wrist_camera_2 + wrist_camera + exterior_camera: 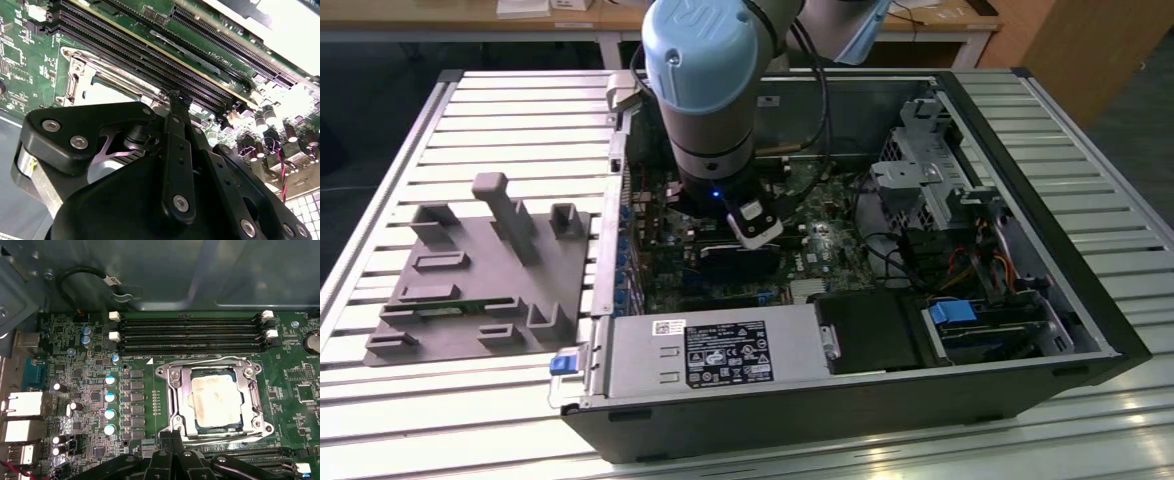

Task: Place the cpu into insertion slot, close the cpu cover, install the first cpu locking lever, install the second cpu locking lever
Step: 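Install the second cpu locking lever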

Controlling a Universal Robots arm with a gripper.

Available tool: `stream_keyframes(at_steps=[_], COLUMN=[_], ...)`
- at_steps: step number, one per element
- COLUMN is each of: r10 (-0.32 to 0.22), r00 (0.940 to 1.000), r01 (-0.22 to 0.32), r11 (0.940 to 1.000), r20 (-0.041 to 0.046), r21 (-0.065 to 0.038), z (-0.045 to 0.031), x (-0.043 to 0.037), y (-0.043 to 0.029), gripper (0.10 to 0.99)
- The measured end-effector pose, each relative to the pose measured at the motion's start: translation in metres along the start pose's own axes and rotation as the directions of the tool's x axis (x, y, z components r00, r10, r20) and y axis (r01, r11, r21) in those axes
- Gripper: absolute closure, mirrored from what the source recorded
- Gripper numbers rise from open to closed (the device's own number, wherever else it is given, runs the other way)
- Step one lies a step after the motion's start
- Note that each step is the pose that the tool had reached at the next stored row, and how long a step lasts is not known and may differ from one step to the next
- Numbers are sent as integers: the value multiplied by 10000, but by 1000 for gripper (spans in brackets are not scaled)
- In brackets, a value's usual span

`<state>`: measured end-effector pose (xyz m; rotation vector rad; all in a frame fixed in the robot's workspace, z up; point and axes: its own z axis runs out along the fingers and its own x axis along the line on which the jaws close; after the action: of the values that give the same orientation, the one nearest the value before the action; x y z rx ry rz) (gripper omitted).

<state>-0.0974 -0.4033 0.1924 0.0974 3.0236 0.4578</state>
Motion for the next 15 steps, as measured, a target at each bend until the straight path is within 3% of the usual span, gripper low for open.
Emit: stream_keyframes(at_steps=[5,15], r10=[-6,-27], r00=[10000,10000], r01=[6,27], r11=[10000,9999], r20=[-2,2], r21=[9,150], z=[17,54], x=[9,44], y=[9,19], gripper=[984,984])
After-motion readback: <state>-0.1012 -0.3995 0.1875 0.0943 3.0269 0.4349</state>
